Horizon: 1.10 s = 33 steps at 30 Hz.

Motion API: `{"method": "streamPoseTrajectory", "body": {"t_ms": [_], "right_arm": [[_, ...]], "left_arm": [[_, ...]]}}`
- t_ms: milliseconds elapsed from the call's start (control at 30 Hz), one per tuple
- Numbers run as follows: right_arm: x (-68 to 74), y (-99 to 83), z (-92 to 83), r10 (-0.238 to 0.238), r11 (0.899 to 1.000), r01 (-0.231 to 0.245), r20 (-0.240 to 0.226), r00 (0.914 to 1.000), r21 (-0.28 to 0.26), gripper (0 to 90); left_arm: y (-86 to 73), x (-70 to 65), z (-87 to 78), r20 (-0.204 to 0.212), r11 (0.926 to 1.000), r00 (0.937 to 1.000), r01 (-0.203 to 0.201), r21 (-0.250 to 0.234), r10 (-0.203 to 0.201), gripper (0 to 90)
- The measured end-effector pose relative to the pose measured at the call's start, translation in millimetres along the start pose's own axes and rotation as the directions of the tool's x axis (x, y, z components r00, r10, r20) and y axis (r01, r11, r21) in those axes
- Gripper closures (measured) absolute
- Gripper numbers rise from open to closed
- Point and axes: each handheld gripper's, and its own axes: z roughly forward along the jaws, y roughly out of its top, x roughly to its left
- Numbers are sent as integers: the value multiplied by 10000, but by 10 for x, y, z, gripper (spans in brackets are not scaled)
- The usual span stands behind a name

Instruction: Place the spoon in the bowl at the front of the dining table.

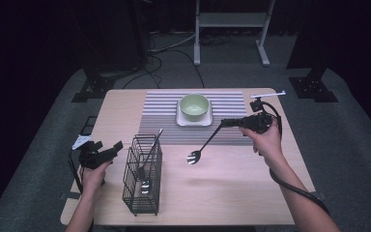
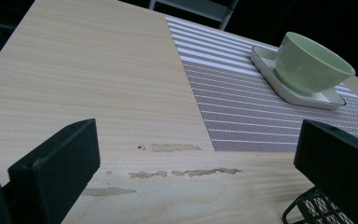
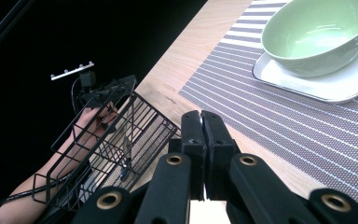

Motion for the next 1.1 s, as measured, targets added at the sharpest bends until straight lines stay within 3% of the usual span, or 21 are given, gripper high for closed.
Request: {"method": "streamPoseTrajectory", "body": {"t_ms": [1100], "right_arm": [[-140, 205, 85, 347, 9986, -331, 389, 9986, -423, 885]], "left_arm": [[-1, 3, 5, 13, 10000, 10000, 17, 4, -17, 0]]}}
